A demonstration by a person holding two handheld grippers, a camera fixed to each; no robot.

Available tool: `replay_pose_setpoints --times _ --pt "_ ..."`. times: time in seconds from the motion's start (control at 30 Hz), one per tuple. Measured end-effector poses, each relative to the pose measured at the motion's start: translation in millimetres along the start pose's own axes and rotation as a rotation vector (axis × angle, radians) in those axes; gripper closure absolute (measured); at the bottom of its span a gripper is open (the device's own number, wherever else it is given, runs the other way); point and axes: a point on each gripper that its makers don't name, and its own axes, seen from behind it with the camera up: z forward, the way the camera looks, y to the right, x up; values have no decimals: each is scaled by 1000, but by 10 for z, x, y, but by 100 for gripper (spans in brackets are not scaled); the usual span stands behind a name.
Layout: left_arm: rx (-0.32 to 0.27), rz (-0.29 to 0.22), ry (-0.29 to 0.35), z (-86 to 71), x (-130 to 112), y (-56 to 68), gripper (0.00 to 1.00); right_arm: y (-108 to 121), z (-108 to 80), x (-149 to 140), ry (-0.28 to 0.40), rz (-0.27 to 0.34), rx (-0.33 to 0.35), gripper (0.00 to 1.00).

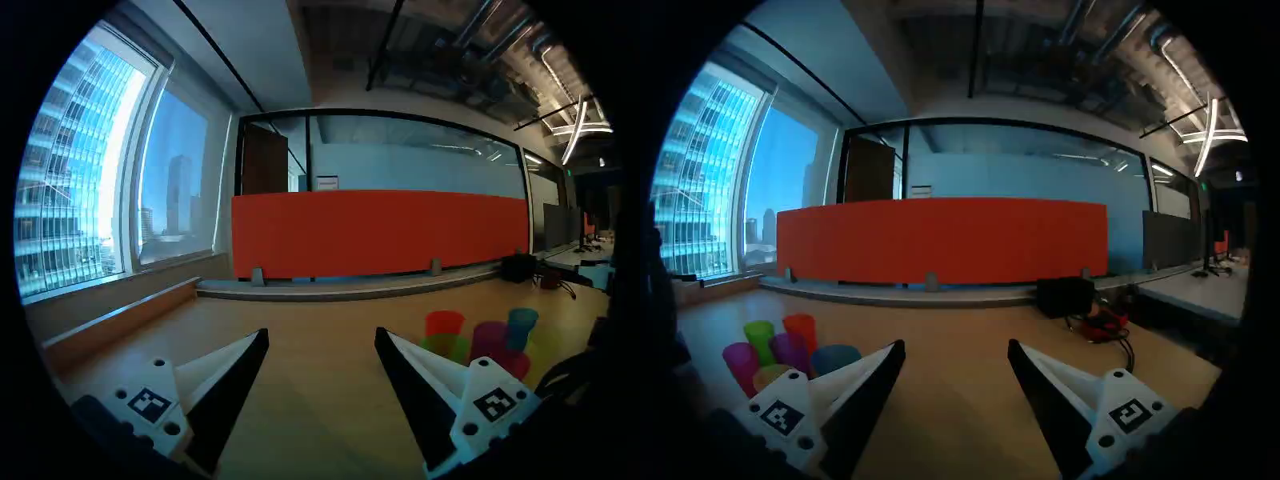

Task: Pour water

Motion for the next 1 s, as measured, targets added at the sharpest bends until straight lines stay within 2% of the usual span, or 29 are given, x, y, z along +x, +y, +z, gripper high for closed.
replay_pose_setpoints --times 0.17,0.37,0.7,1.0 --pt "-8 7 3 68 242 -9 1 -18 25 259 -8 -6 9 0" --pt "-11 23 19 137 686 -50 1 -10 62 696 -15 -5 22 1" --pt "-54 -9 -2 193 1361 -79 1 -137 60 1489 11 -31 80 1" --pt "-84 -20 -11 237 1854 -95 1 -202 68 2065 51 -52 94 1"
